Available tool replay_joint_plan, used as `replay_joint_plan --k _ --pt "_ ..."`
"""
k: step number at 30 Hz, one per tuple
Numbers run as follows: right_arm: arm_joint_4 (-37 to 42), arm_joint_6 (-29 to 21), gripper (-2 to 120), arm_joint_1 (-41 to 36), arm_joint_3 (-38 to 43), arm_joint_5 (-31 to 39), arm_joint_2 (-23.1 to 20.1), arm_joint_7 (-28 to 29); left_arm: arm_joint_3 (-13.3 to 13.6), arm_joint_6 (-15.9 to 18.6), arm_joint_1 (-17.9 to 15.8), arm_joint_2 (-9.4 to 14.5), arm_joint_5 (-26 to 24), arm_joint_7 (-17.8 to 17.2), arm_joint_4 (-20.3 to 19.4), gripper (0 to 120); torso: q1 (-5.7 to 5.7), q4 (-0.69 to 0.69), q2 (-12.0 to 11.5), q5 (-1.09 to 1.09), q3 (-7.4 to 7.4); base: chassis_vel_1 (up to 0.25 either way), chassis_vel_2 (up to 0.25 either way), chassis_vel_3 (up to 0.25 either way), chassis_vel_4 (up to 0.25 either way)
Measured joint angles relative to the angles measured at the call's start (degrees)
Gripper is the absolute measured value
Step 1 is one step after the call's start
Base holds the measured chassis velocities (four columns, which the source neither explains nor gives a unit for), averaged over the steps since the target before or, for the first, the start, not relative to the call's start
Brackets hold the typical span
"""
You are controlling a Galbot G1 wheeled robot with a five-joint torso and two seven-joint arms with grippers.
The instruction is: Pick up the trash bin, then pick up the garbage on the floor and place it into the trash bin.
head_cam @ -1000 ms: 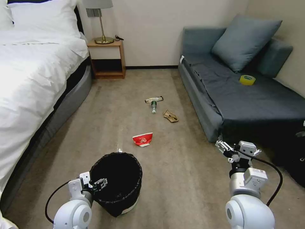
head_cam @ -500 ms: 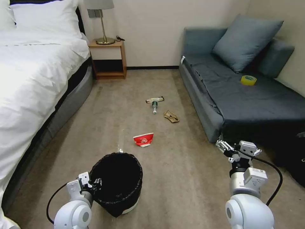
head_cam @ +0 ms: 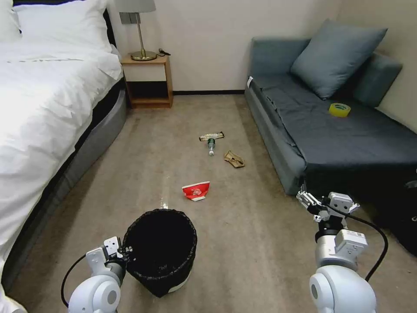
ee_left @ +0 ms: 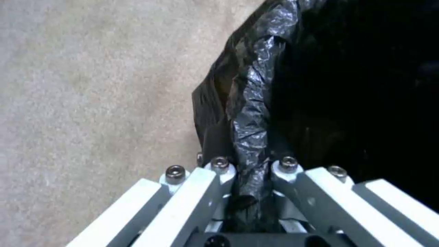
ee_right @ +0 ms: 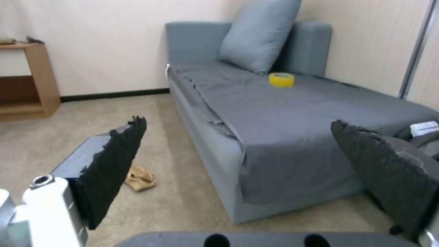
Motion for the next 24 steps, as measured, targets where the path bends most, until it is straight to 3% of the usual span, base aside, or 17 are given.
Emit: replay_joint_plan --k 2,5,10,13,24 --pt "0.03 0.0 100 0.06 -0.03 0.73 -0.23 0.29 -0.8 0.21 0.02 -0.14 0.21 -0.19 -0.86 3 0.0 0.0 -0.01 -0.03 0.01 0.0 0.0 0.0 0.0" --pt "0.11 0.05 100 0.33 -0.1 2.9 -0.76 1.23 -3.78 0.2 -0.03 -0.23 2.59 -0.78 -5.25 2 0.01 0.02 -0.01 0.08 0.01 0.0 0.0 0.0 0.0" --pt "0.36 0.92 100 0.32 -0.41 4.77 -1.34 2.11 -5.89 0.08 -0.2 -0.25 4.94 -0.49 -9.49 2 0.0 0.01 0.0 0.07 -0.01 0.0 0.0 0.0 0.0" --pt "-0.09 4.18 100 0.13 -0.7 5.25 -2.28 2.55 -7.2 -0.06 0.19 -0.33 7.38 0.31 -12.55 2 0.0 0.02 0.0 0.09 -0.01 0.0 0.0 0.0 0.0" --pt "-1.28 11.88 100 -2.57 -2.34 4.92 -4.32 -0.66 -8.25 -0.24 2.18 -2.23 11.88 1.14 -14.46 2 0.0 0.02 0.01 0.09 -0.01 0.0 0.0 0.0 0.0"
